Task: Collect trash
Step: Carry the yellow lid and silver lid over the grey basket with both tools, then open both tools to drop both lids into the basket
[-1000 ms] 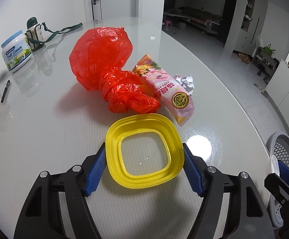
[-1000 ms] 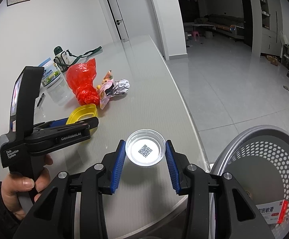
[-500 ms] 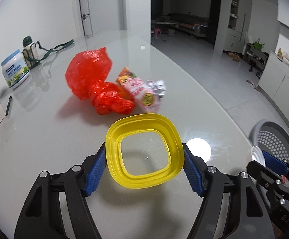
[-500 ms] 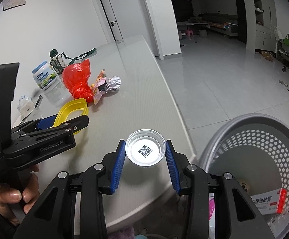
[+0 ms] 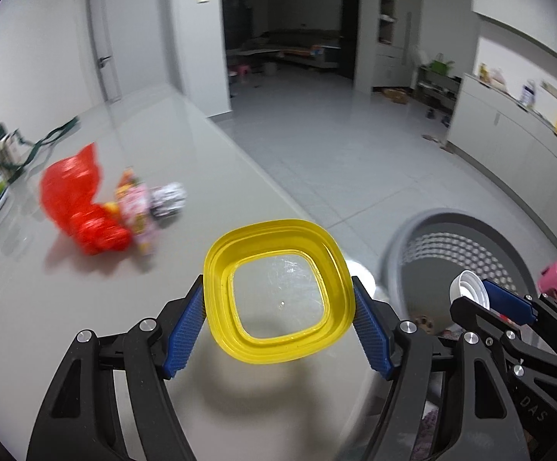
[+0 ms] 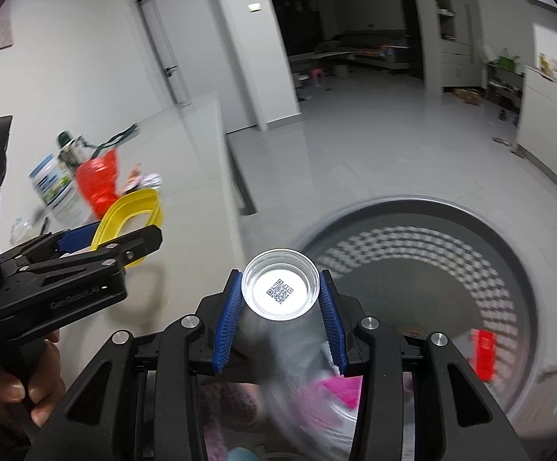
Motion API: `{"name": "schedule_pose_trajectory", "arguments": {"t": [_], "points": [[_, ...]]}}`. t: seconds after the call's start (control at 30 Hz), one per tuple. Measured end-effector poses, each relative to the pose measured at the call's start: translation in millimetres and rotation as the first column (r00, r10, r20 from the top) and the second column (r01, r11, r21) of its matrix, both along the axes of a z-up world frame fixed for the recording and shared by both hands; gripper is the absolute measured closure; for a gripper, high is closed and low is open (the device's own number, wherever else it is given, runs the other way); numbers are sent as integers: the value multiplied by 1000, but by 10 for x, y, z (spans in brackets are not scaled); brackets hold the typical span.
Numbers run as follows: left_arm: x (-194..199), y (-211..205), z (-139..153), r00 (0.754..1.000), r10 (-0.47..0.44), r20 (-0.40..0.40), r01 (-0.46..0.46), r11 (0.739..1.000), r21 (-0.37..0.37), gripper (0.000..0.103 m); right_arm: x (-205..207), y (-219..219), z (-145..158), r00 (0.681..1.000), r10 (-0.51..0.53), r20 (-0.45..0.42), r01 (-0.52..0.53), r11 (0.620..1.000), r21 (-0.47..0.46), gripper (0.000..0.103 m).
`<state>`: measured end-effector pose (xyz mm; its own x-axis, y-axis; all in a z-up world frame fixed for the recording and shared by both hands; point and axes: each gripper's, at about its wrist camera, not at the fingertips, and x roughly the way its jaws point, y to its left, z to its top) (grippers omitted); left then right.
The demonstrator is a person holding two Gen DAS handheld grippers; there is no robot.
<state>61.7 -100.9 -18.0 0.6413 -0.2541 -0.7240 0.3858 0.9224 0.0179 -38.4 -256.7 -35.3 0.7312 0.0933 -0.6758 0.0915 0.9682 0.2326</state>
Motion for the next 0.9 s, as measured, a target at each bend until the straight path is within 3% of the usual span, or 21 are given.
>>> {"name": "schedule_pose_trajectory", "arguments": {"t": [0.17,0.43,0.83,0.9], "points": [[-111,-429,-64,993,-115,-34,115,993,-16,33,-233,-410,-54,994,-103,-20,103,995,-2,64],[-315,-897,-244,971,-232,-61,234,972,25,33,-537,-833,-235,976,-206,-64,207,978,8,64],[-365,-1048,-383,960,-267,-88,272,961,56,31,-601,-989,-390,959,-268,-87,268,963,-20,64],[-366,-1062,-382,960,-264,-91,270,961,57,30,-599,-1012,-415,958,-270,-95,269,963,-21,59]]}}
